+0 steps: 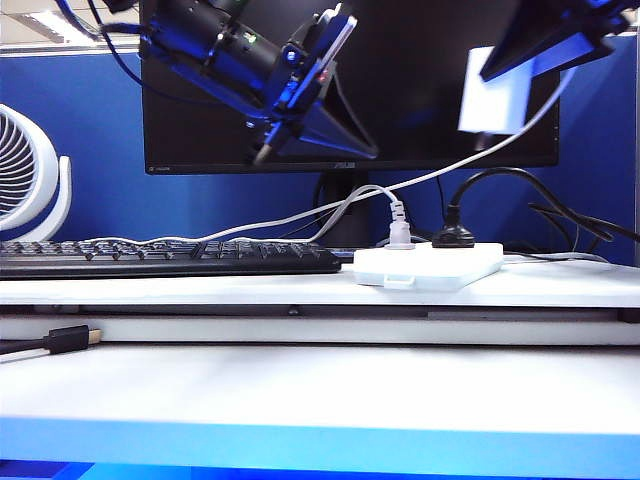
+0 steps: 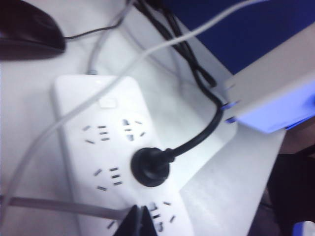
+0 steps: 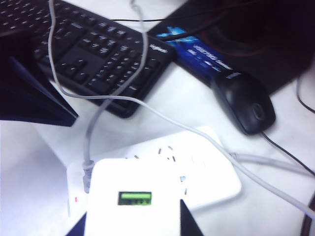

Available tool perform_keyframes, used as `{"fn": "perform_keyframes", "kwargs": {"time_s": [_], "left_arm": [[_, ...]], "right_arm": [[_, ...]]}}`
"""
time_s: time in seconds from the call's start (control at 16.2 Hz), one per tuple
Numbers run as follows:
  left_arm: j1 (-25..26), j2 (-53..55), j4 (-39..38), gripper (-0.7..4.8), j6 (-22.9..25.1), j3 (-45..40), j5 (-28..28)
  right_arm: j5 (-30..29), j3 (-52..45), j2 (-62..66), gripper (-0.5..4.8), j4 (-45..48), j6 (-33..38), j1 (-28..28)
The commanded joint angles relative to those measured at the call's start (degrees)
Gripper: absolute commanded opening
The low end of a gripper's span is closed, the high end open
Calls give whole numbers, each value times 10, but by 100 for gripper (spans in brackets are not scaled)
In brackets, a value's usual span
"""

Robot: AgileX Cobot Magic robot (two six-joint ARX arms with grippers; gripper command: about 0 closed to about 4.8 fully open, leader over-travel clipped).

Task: Unplug the white charger from the socket, then place it next to the socket.

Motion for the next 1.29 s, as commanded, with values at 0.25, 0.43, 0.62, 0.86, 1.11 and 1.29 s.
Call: {"fn": "perform_keyframes", "kwargs": {"time_s": [0.25,0.43,0.62,0.86,1.11,1.29], "left_arm": [[0,-32,-17,-5,12,2,-3],[0,-53,-18,-5,17,19,-8],[0,-66,-23,-5,15,45,-14],[0,-75,-64,-5,15,118,-15],[0,-75,-70,-5,15,165,-15],[0,-79,-70,-5,15,179,-16]], "right_arm": [[3,4,-17,-1,-56,24,-1],[23,4,-18,-1,-111,24,-1],[41,3,-16,-1,-137,82,-10],[35,3,7,-1,-146,148,-38],[24,3,45,-1,-150,149,-38],[25,3,76,-1,-148,148,-38]]}}
